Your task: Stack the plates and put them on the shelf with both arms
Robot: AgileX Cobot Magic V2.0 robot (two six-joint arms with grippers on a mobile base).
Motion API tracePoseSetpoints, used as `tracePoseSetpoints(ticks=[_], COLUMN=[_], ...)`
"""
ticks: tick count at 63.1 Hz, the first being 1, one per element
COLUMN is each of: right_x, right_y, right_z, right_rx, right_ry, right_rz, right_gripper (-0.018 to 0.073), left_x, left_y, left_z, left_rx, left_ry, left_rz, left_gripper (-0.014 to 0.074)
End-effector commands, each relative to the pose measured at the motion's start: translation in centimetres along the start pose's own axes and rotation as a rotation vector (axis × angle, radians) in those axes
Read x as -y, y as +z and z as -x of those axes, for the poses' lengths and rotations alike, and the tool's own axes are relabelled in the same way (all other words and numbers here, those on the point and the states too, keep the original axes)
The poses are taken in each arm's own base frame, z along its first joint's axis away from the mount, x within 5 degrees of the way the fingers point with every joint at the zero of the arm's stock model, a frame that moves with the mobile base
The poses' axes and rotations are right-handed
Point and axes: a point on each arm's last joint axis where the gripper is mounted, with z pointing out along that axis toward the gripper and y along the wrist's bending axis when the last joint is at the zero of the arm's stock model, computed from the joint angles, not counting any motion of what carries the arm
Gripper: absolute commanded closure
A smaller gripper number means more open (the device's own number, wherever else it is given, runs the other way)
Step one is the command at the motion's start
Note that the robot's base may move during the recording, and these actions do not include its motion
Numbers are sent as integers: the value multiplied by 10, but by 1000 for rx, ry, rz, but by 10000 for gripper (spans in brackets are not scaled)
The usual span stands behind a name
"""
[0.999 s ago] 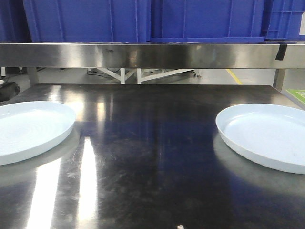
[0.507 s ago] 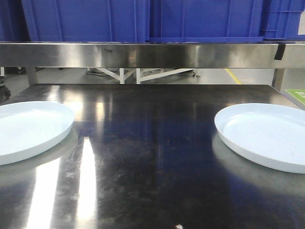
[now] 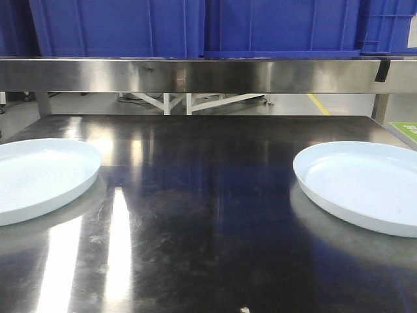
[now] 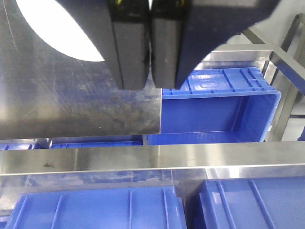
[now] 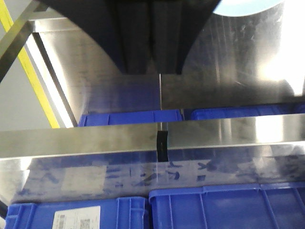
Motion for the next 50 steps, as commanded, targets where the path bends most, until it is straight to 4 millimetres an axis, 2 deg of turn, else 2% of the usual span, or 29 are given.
tracePoseSetpoints(ticks=[1, 4, 7, 12, 15, 19, 50], right_x=[-2, -2, -2, -2, -2, -2, -4], right_y=[-6, -6, -6, -6, -5, -5, -5], right_z=[25, 24, 23, 22, 21, 21, 18], right_rx=[158, 151, 140, 123, 115, 111, 95], right_ry=[3, 3, 3, 2, 2, 2, 0], right_rz=[14, 13, 12, 11, 10, 10, 19], right_gripper=[486, 428, 326, 108, 13, -53, -53], left_x=[0, 0, 0, 2, 2, 3, 11], left_y=[-10, -9, -8, -1, 5, 15, 123], left_z=[18, 18, 18, 15, 12, 8, -44], left_rx=[123, 121, 112, 73, 40, -14, -407], left_ry=[-7, -7, -14, -69, -103, -129, -144], left_rz=[-7, -7, -11, -24, -25, -28, -8], left_gripper=[386, 298, 195, 36, -10, -19, -19])
